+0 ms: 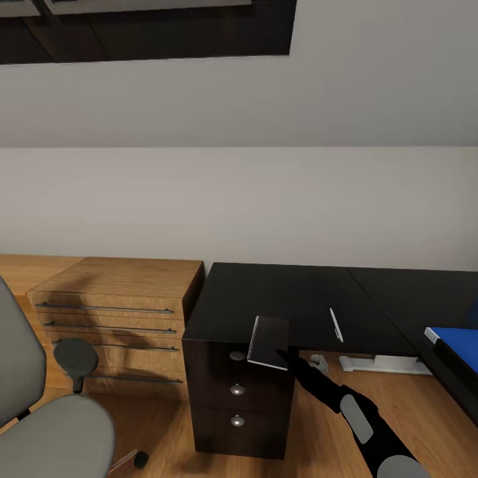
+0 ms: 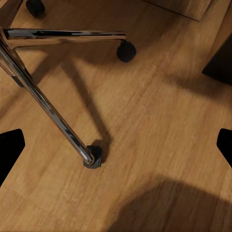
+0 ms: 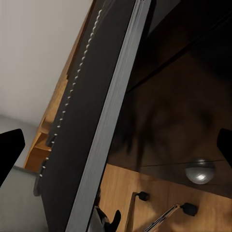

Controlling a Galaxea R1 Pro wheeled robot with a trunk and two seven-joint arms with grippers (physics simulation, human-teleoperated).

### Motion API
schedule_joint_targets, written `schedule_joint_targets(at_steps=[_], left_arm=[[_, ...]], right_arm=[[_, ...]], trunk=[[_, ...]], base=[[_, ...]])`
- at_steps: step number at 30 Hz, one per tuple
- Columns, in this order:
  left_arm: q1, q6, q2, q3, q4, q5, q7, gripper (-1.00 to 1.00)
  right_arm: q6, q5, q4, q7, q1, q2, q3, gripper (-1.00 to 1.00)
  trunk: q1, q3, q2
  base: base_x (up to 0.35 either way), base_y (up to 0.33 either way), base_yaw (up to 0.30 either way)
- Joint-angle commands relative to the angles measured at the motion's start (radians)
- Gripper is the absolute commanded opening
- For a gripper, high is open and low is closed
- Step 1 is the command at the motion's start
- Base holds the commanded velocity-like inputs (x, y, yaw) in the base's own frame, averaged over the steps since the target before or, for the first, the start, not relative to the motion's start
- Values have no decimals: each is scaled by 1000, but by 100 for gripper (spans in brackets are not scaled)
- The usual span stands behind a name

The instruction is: In the bedroom, organize the workspace by keeping the computer under the desk, ensuring the monitor is on the desk, placing the keyboard on the desk next to the monitor, placing the mouse on the desk next to the keyboard, moving the folder from the swivel chair onto the desk next to the mouse, stacking the notebook on top of the folder with the pen on top of the notebook, and positioning the swivel chair next to the desk.

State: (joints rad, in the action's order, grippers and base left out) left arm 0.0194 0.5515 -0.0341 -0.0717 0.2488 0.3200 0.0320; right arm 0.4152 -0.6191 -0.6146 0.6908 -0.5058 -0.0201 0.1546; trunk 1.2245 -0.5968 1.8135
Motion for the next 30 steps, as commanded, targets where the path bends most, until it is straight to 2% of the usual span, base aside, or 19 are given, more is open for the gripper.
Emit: schedule_joint_targets(at_steps=[1, 22, 23, 30], left_arm=[[1, 2, 0, -3, 0, -6, 2, 100], [1, 2, 0, -3, 0, -6, 2, 100], [1, 2, 0, -3, 0, -6, 2, 100], [0, 2, 0, -3, 0, -6, 3, 100]], right_arm=[[8, -7, 0, 1, -1, 0, 2, 100], [9, -7, -1, 1, -1, 0, 2, 100], [9, -7, -1, 1, -1, 0, 2, -100], [8, -7, -1, 1, 0, 0, 1, -100]], trunk=[[0, -1, 0], [0, -1, 0], [0, -1, 0], [0, -1, 0]], base=[[0, 0, 0], [0, 0, 0], [0, 0, 0], [0, 0, 0]])
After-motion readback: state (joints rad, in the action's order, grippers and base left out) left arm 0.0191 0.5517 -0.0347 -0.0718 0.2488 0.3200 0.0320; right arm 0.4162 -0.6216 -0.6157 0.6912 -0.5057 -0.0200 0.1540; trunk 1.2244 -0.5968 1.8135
